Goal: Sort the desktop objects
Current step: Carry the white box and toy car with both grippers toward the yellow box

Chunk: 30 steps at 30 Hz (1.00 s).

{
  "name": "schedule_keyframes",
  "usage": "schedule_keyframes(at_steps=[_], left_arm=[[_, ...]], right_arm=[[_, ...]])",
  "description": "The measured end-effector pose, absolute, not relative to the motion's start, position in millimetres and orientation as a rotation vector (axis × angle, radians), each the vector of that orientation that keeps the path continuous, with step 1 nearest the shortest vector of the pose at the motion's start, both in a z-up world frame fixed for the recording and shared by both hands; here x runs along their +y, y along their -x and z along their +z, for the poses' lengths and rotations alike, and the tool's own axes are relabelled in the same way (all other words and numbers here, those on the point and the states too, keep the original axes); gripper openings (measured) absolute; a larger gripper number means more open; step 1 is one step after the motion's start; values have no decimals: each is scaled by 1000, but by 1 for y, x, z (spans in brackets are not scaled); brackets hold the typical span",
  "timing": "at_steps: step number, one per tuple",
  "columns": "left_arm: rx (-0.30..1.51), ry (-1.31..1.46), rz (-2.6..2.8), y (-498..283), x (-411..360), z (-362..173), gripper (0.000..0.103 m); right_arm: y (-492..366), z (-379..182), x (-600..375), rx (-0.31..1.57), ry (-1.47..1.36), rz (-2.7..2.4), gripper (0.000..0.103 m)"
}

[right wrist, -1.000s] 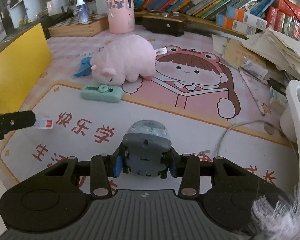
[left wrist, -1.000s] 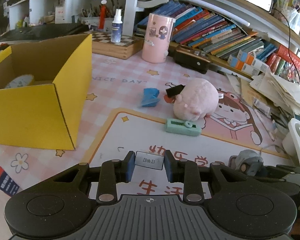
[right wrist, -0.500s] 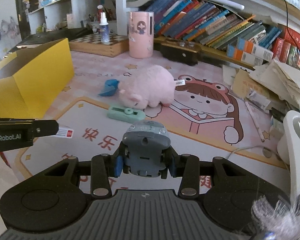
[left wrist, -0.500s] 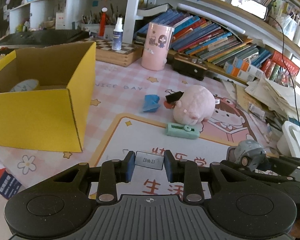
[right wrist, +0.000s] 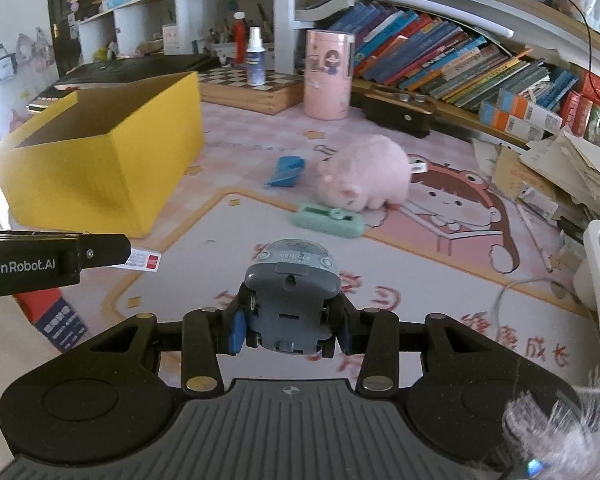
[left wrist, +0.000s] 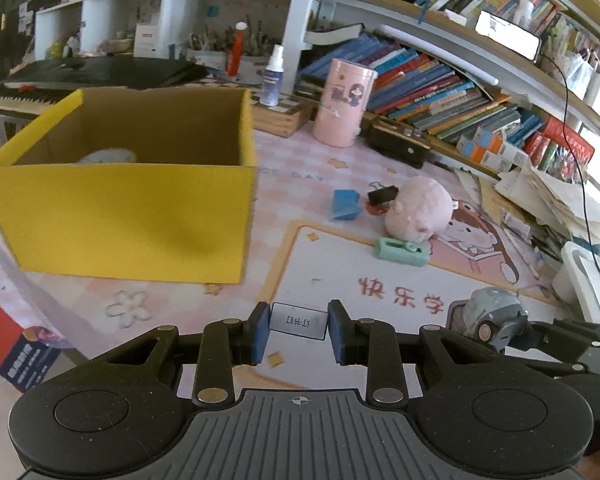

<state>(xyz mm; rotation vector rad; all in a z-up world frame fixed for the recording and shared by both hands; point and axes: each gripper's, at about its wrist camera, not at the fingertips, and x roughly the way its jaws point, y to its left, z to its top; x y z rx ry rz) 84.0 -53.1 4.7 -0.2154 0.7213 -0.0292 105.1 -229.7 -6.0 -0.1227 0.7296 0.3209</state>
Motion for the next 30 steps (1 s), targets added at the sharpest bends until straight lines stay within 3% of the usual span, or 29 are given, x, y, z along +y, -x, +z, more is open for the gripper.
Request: schedule_keyframes(at_steps=[30], left_arm=[[684,242,69,15,86,10,29]], right_arm=[[-13,-12,-82,786,117,462,39]])
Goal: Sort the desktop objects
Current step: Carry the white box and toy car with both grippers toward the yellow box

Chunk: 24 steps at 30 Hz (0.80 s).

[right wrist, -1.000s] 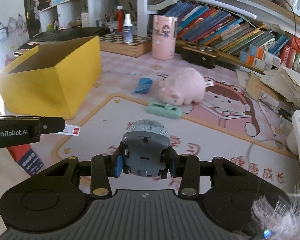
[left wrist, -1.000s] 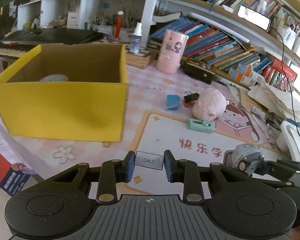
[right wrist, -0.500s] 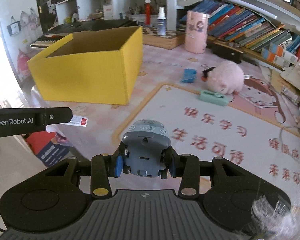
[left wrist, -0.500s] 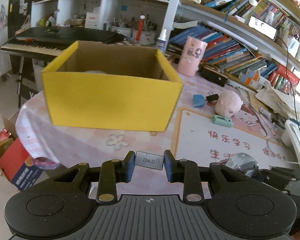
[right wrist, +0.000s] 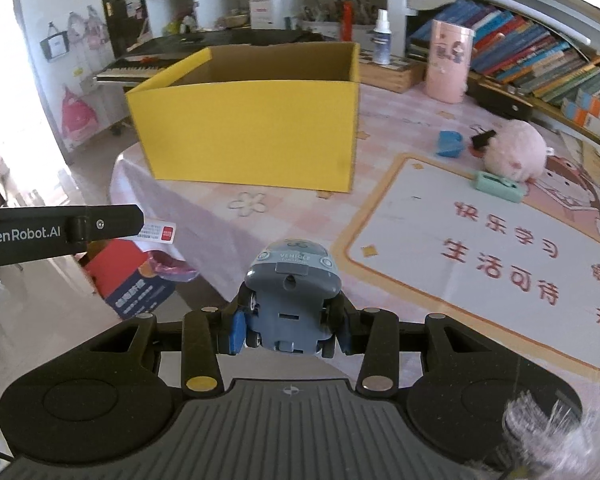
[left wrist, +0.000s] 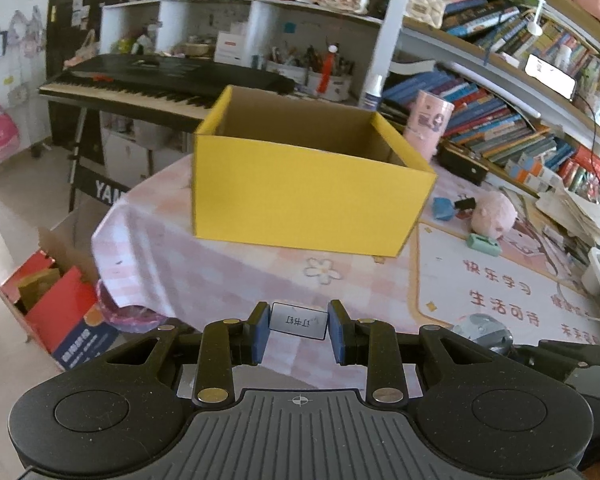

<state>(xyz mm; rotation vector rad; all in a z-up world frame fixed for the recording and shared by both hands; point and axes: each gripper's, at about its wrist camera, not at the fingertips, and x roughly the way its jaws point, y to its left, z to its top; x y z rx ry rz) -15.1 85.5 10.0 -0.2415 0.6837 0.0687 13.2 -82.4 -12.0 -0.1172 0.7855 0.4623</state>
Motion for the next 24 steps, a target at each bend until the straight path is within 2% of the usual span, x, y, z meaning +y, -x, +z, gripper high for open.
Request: schedule_keyframes(at_steps=[24], left_arm=[[614,254,89,16,116,19,29]], right_arm=[[-15,-2,-48,748,163,483,39]])
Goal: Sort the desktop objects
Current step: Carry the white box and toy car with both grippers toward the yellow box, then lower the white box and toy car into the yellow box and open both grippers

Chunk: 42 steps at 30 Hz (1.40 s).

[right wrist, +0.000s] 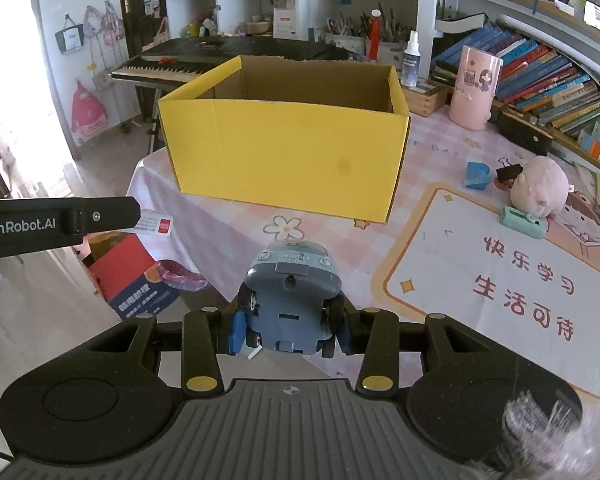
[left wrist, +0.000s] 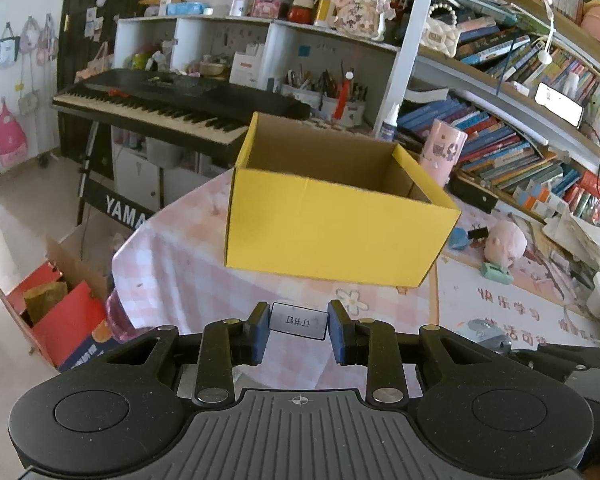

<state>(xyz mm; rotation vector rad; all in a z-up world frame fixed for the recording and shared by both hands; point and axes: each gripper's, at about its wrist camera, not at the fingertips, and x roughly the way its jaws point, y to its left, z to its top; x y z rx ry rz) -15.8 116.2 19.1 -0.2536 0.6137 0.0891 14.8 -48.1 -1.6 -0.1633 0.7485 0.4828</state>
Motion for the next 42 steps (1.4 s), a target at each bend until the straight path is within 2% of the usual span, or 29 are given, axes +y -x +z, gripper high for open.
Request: schedule_keyframes(at_steps=[8,20,33,42], left_arm=[[520,264,94,3,124,42,29],[410,289,112,-44,129,71,29],[442,259,158,-112,123,60,29],[538,213,178,-144,109,40,29]], right_arm=[[-30,15,-47,718,132,480,39],[-81,70,-53,573,63,495,39],[-159,81,-49,532,99,552,39],[-203,70,-43,553,185,617,40]])
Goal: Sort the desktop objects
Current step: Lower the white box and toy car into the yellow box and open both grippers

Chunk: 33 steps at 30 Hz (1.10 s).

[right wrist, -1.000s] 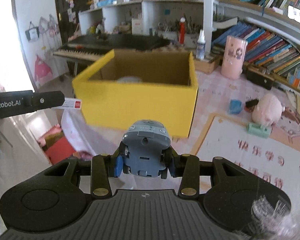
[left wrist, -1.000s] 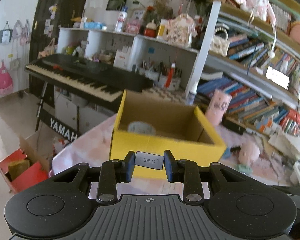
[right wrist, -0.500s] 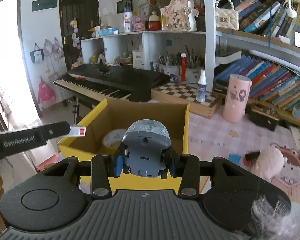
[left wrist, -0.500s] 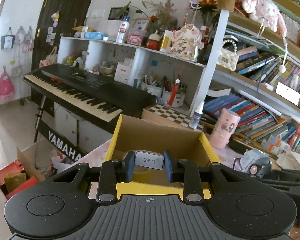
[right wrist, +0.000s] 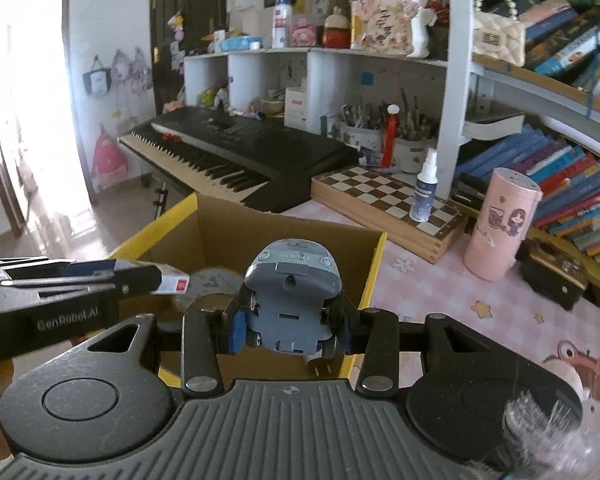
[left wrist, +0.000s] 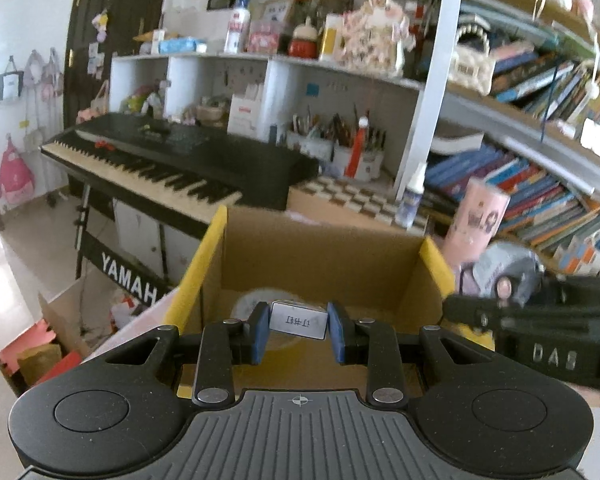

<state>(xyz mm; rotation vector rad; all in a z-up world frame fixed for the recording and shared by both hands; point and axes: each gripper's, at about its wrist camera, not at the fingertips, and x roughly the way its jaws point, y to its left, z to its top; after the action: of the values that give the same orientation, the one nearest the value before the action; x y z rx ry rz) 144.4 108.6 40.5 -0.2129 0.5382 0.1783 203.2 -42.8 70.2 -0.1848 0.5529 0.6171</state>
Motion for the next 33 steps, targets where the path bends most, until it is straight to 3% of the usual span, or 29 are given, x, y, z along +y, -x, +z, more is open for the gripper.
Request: schedule_keyframes(at_steps=[13,28,33], left_arm=[[676,82,207,-171,93,14,29],[693,57,218,-181,87,9,33],[642,53,259,-170,87,13,60]], right_arm=[[-248,44,-19,633,323,737,40],[-268,19,4,712,502,830,40],[-271,15,9,716,557,847,40]])
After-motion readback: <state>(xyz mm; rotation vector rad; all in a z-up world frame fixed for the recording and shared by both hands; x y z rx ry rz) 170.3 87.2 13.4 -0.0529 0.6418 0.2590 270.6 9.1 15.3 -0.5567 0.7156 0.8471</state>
